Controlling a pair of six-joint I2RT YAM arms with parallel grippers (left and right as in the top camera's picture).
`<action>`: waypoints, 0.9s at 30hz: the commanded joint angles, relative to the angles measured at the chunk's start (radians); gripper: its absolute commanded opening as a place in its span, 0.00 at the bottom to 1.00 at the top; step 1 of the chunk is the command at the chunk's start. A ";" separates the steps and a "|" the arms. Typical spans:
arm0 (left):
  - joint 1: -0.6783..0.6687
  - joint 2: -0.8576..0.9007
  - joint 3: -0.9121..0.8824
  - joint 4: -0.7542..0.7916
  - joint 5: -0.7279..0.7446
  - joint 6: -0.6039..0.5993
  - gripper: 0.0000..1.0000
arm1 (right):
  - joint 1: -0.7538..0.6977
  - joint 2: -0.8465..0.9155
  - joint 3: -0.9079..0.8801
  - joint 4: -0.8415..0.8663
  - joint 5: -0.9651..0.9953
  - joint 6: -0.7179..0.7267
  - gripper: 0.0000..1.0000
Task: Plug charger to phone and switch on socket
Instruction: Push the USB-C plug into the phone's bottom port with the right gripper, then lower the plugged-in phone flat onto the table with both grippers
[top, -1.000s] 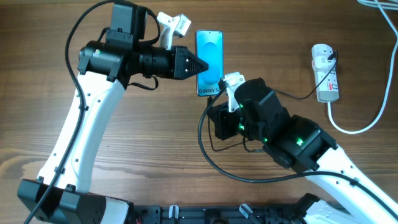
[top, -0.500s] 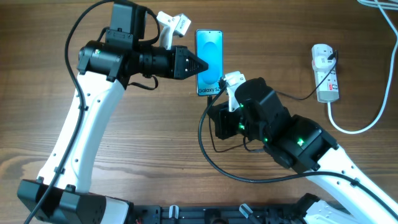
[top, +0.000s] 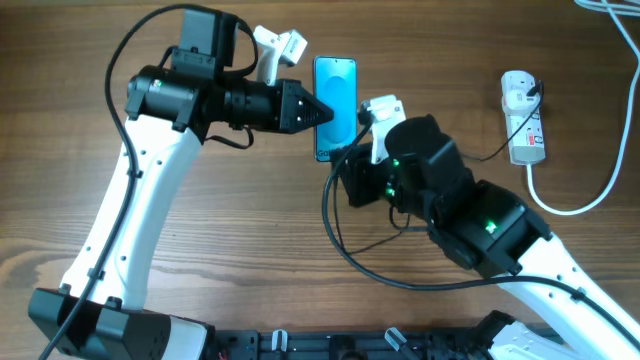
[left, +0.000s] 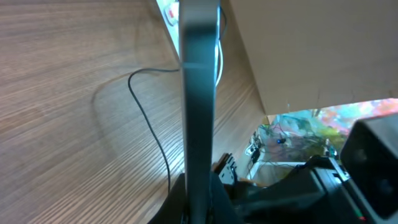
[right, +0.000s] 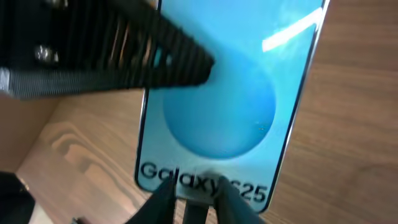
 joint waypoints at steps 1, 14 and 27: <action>-0.003 -0.020 0.002 0.010 -0.053 -0.007 0.04 | -0.003 -0.003 0.023 -0.044 -0.006 0.003 0.35; -0.005 0.105 0.000 -0.017 -0.310 -0.092 0.04 | -0.003 0.004 0.021 -0.223 -0.108 0.108 0.99; -0.071 0.283 0.000 -0.023 -0.393 -0.093 0.04 | -0.011 0.038 0.021 -0.300 -0.037 0.111 1.00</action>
